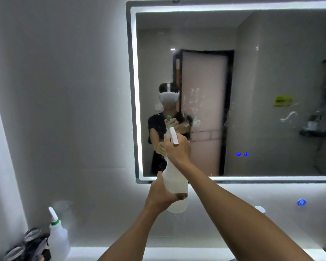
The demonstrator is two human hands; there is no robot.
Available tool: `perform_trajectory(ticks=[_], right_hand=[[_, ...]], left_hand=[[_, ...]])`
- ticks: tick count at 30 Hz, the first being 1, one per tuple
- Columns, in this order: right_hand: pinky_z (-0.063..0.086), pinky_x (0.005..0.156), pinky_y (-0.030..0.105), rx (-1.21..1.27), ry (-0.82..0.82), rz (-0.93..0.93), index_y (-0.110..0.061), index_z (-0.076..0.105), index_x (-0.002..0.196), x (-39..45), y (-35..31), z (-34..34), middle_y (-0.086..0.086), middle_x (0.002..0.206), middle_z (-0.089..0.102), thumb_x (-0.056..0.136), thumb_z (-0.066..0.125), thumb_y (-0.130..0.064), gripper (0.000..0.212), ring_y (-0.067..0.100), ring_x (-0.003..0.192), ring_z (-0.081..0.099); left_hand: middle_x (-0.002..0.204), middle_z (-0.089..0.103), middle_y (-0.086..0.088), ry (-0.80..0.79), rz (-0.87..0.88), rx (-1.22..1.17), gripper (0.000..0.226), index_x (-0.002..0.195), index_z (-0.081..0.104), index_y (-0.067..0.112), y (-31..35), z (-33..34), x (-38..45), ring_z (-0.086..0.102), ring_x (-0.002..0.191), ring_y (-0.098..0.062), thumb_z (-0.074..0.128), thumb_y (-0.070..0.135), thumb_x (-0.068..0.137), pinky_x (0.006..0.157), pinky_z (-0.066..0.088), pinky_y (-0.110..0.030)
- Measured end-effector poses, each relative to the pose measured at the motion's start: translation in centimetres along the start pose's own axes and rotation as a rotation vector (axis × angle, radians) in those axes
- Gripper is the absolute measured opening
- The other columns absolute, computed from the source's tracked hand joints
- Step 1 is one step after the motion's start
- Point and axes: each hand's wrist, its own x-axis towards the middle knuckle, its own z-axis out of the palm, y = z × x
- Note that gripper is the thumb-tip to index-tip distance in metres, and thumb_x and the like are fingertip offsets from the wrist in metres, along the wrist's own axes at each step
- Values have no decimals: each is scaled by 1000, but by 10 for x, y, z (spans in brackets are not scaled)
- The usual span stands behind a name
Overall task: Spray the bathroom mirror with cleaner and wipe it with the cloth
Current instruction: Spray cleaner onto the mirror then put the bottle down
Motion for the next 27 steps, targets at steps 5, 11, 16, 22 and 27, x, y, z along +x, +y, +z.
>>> perform_trajectory(ticks=[5,11,16,22,27], right_hand=[[40,61,27,78,15,38,-12,58,76,4,5,-22,-4,66,54,96,56,-27,25,9,62,51],[35,49,14,68,28,29,-12,52,81,9,10,-56,-5,68,50,96,54,-20,17,7,60,46],[33,53,19,-21,61,55,-10,56,85,10,23,-71,1,75,54,99,50,-26,23,9,65,49],[33,51,21,-63,93,65,-10,55,79,6,31,-71,4,72,56,100,49,-26,28,10,62,48],[37,54,21,7,82,84,-6,58,83,6,35,-73,6,76,58,98,53,-25,25,13,66,50]], left_hand=[[105,55,12,-31,31,17,84,118,39,29,9,5,3,58,97,-10,88,51,53,69,49,-19],[112,55,8,-73,89,-7,85,121,39,27,29,24,7,56,102,-13,88,47,55,77,52,-25],[112,54,10,-126,86,-16,86,123,36,30,39,41,2,57,102,-12,89,48,56,78,51,-22],[111,53,12,-150,70,-24,87,121,34,35,38,49,-4,57,101,-10,88,50,54,75,48,-19],[113,50,12,-133,68,22,90,128,35,31,37,47,-3,56,103,-12,88,50,57,88,53,-30]])
